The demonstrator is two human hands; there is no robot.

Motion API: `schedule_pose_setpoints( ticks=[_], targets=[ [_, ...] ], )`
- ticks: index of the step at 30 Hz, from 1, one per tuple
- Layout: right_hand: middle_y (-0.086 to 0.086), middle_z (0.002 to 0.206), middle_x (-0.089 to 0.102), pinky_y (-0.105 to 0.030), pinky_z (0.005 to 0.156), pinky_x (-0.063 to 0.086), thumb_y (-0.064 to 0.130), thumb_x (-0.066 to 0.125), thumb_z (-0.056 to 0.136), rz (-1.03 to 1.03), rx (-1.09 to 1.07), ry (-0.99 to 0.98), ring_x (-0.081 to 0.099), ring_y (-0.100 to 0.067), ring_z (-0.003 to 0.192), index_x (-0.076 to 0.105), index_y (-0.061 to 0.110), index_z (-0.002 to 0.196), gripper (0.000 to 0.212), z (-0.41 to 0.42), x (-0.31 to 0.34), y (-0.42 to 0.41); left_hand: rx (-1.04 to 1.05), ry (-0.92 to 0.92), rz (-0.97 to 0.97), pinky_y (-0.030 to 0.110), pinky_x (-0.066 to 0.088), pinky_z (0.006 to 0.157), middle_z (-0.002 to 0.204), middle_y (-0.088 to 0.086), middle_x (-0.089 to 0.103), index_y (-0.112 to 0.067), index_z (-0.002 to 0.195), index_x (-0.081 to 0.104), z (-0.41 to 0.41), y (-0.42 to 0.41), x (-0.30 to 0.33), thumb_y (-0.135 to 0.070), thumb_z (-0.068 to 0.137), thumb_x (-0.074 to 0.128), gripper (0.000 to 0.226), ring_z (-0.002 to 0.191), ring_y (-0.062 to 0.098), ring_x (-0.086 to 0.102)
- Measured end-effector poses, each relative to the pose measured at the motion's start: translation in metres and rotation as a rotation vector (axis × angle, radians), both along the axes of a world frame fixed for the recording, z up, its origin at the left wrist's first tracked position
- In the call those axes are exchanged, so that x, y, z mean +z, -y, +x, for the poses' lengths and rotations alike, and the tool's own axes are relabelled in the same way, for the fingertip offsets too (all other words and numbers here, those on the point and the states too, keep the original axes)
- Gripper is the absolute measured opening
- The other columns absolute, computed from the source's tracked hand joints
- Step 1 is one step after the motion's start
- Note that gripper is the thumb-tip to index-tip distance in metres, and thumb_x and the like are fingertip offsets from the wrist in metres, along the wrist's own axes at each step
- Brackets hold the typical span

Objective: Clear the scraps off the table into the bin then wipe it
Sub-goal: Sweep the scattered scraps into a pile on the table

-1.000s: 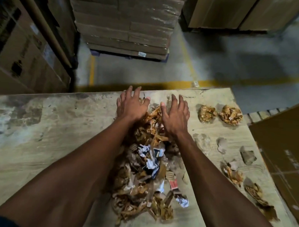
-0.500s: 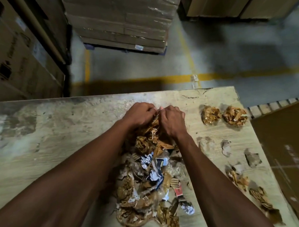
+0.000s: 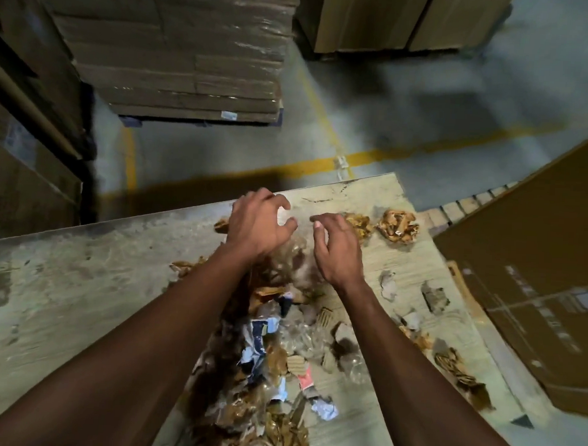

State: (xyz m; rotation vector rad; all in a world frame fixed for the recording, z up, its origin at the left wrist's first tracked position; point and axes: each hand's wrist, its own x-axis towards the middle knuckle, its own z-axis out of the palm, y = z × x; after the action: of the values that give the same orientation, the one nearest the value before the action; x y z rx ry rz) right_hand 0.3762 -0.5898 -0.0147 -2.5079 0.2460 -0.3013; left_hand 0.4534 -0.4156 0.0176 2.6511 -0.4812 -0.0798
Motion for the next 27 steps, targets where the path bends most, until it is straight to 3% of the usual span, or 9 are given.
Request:
schedule_pose_setpoints(
  ticks=[4, 7, 10, 13, 15, 18, 21, 24, 27],
  targets=[
    [-0.010, 0.139, 0.057, -0.050, 0.113, 0.043, 0.033, 0.048, 0.103, -0.112, -0.238, 0.105, 0.052, -0.030, 0.131, 0.062, 0.016, 0.135, 0.038, -0.013, 0.000, 0.054, -0.056, -0.134, -0.088, 0.042, 0.044, 0.113, 0.146, 0.001, 0.057, -0.032, 0.141, 0.064, -0.002, 0.051, -0.006, -0.055, 0.099, 0.065, 0.048, 0.140, 0.027, 0.050],
    [-0.017, 0.161, 0.042, -0.057, 0.125, 0.030, 0.034, 0.053, 0.105, -0.146, -0.363, -0.022, 0.037, -0.038, 0.150, 0.048, 0.014, 0.152, 0.051, -0.013, -0.009, 0.098, -0.177, -0.223, -0.101, 0.047, 0.041, 0.121, 0.164, 0.000, 0.043, -0.034, 0.158, 0.048, -0.005, 0.091, -0.022, -0.055, 0.101, 0.062, 0.062, 0.152, 0.027, 0.040],
    [-0.016, 0.174, 0.028, -0.057, 0.130, 0.019, 0.040, 0.047, 0.111, -0.151, -0.325, -0.232, 0.023, -0.040, 0.160, 0.035, 0.015, 0.165, 0.061, -0.008, -0.023, 0.131, -0.226, -0.325, -0.112, 0.047, 0.030, 0.129, 0.177, 0.001, 0.025, -0.035, 0.169, 0.027, -0.007, 0.122, -0.040, -0.053, 0.102, 0.061, 0.077, 0.161, 0.028, 0.025],
    [-0.020, 0.154, 0.049, -0.052, 0.122, 0.035, 0.039, 0.041, 0.112, -0.108, -0.196, -0.272, 0.043, -0.042, 0.144, 0.047, 0.011, 0.157, 0.054, 0.001, -0.020, 0.134, -0.203, -0.387, -0.169, 0.047, 0.022, 0.133, 0.180, 0.003, 0.017, -0.031, 0.172, 0.017, -0.006, 0.136, -0.047, -0.056, 0.104, 0.058, 0.084, 0.165, 0.028, 0.018],
    [-0.020, 0.137, 0.056, -0.049, 0.112, 0.042, 0.047, 0.027, 0.109, -0.061, -0.121, -0.283, 0.053, -0.041, 0.128, 0.057, 0.010, 0.149, 0.062, -0.003, -0.019, 0.123, -0.173, -0.417, -0.202, 0.046, 0.018, 0.134, 0.181, 0.003, 0.014, -0.028, 0.173, 0.015, -0.012, 0.139, -0.054, -0.058, 0.105, 0.055, 0.084, 0.166, 0.026, 0.015],
    [-0.022, 0.140, 0.058, -0.042, 0.115, 0.040, 0.045, 0.022, 0.104, 0.074, -0.092, -0.299, 0.055, -0.041, 0.129, 0.054, 0.006, 0.153, 0.070, -0.028, -0.033, 0.157, -0.173, -0.467, -0.211, 0.043, 0.009, 0.135, 0.182, 0.000, 0.007, -0.032, 0.173, 0.010, -0.040, 0.187, -0.060, -0.061, 0.109, 0.046, 0.080, 0.167, 0.022, 0.006],
    [-0.021, 0.153, 0.059, -0.023, 0.112, 0.035, 0.034, 0.033, 0.113, 0.315, -0.090, -0.284, 0.056, -0.038, 0.140, 0.040, 0.005, 0.163, 0.059, -0.039, -0.023, 0.136, -0.180, -0.460, -0.265, 0.048, 0.005, 0.134, 0.182, -0.005, 0.006, -0.045, 0.171, 0.014, -0.050, 0.179, -0.068, -0.068, 0.108, 0.038, 0.071, 0.166, 0.022, 0.000],
    [-0.013, 0.153, 0.062, -0.028, 0.112, 0.043, 0.012, 0.043, 0.114, 0.492, -0.140, -0.298, 0.059, -0.034, 0.139, 0.029, 0.015, 0.169, 0.057, -0.044, -0.026, 0.136, -0.218, -0.408, -0.262, 0.049, 0.006, 0.132, 0.179, -0.002, 0.018, -0.044, 0.167, 0.031, -0.061, 0.172, -0.074, -0.061, 0.111, 0.041, 0.060, 0.165, 0.027, 0.004],
    [-0.009, 0.150, 0.065, -0.018, 0.108, 0.042, -0.005, 0.046, 0.106, 0.458, -0.177, -0.265, 0.062, -0.026, 0.137, 0.045, 0.015, 0.161, 0.058, -0.055, -0.020, 0.147, -0.289, -0.296, -0.166, 0.047, 0.010, 0.132, 0.169, 0.005, 0.037, -0.031, 0.156, 0.047, -0.067, 0.170, -0.077, -0.043, 0.112, 0.051, 0.046, 0.161, 0.035, 0.015]
  ],
)
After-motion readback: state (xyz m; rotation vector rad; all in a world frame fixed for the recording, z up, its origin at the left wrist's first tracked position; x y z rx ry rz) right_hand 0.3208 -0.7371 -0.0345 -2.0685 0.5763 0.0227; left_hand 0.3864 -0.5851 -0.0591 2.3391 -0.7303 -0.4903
